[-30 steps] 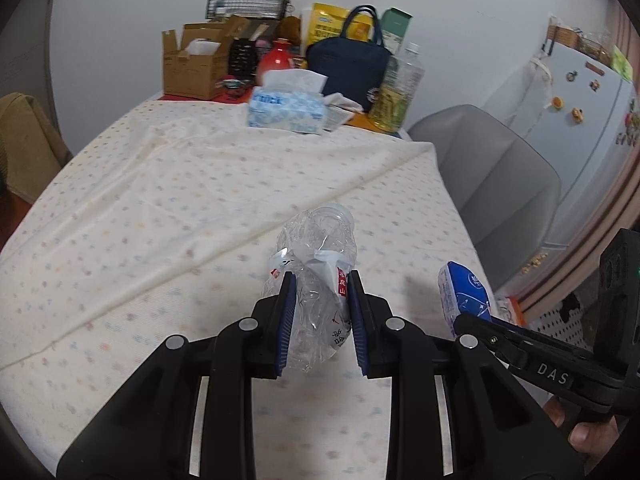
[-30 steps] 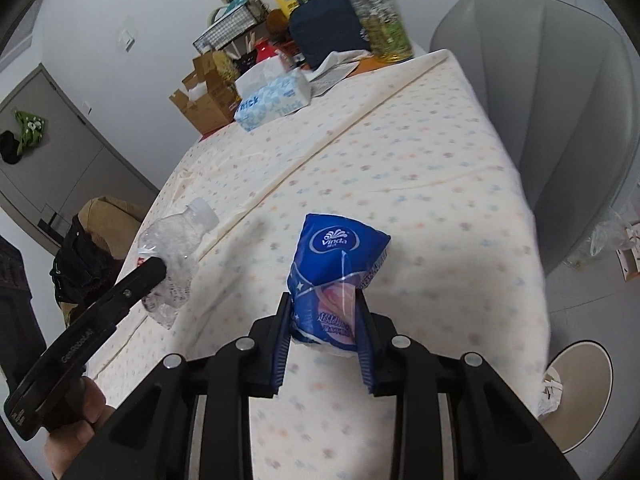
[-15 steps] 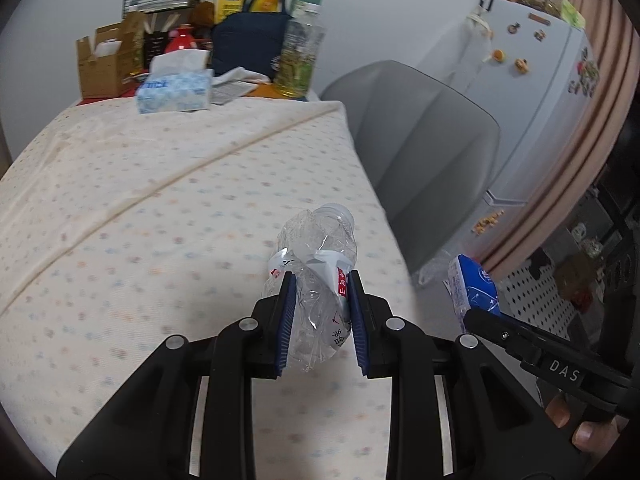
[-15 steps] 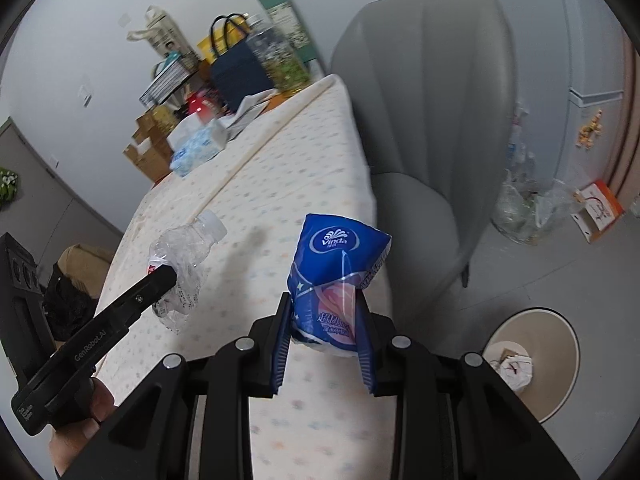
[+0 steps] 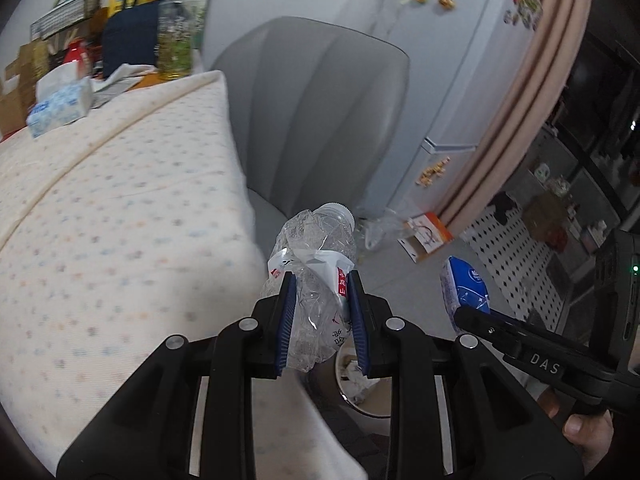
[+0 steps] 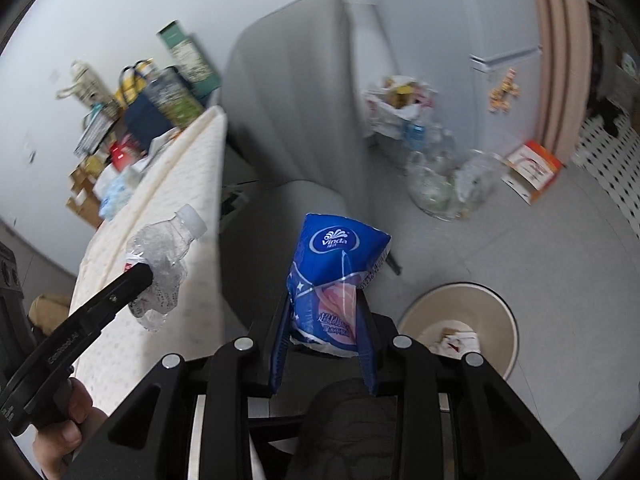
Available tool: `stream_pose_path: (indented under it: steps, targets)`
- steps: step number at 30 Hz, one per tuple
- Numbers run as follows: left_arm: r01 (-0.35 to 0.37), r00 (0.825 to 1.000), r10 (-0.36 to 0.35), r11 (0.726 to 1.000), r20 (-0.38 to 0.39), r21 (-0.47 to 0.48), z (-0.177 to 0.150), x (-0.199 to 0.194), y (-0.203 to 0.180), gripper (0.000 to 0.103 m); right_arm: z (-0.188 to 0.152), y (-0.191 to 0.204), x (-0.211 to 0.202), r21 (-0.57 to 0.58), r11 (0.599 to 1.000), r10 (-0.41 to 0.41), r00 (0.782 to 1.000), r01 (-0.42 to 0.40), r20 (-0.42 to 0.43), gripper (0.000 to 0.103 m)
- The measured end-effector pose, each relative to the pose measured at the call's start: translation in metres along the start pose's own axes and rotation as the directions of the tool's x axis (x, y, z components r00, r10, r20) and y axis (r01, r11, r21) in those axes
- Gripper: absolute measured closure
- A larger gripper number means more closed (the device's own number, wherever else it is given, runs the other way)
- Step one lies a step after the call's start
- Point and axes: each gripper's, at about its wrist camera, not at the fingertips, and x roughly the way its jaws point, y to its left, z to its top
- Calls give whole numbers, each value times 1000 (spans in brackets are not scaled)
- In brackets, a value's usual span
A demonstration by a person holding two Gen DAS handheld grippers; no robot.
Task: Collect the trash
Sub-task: 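Carry the bottle and tissue pack to the white bin and open both grippers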
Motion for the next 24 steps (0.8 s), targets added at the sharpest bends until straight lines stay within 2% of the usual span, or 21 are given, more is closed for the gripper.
stream_pose_path:
  steps: [3, 5, 7, 15, 24]
  targets:
    - [17, 1000, -17, 1000, -24, 21, -2, 13, -18, 77, 0, -20, 2, 23, 1000, -17, 1000, 17, 2, 64]
    - [25, 999, -23, 999, -39, 38, -4, 20, -30, 77, -2, -32, 3, 35, 999, -33, 999, 33, 4, 44]
    - [31, 998, -28, 998, -51, 48, -8, 25, -38, 77, -4, -50, 3, 53, 997, -62, 998, 61, 15, 33]
    - [57, 992, -45, 993, -116, 101, -23, 50, -69, 77, -21, -107, -2, 146, 984, -107, 994, 106, 1, 33]
    - [113, 980, -83, 981, -183, 159, -34, 78, -113, 77, -26, -157, -33, 225, 967, -135, 989, 120, 54, 29]
